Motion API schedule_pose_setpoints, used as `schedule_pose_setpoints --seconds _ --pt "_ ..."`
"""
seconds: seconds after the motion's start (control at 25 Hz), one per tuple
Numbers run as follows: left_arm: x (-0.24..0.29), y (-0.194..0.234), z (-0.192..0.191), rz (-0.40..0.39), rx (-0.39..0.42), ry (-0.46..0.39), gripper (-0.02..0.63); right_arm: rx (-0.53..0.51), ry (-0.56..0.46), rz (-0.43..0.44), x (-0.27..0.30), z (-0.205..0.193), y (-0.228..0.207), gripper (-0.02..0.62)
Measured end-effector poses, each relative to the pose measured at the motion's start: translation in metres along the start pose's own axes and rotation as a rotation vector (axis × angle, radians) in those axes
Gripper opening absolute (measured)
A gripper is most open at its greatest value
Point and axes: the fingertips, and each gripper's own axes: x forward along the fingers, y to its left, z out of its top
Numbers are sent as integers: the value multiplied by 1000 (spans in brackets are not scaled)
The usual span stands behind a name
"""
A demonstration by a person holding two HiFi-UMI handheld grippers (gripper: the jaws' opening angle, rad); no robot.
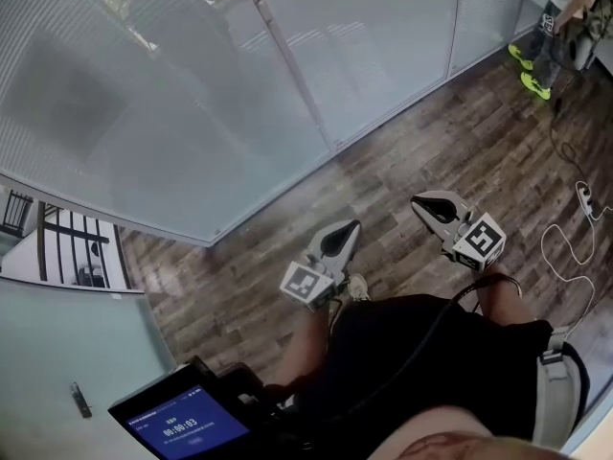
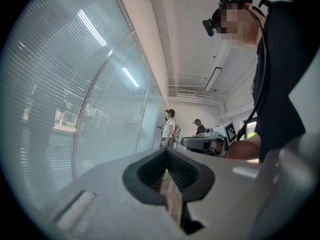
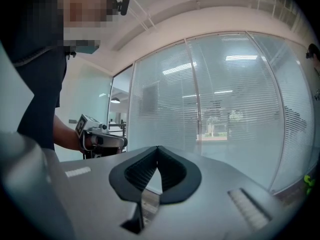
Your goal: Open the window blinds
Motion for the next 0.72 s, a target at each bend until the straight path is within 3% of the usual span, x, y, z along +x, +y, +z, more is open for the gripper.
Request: schedule_pose_setpoints --seconds 0.4,0.72 --pt "-10 51 13 -57 -8 5 2 11 26 -22 64 1 1 6" --pt "-46 87 11 -62 -42 5 3 -14 62 29 124 -1 29 6"
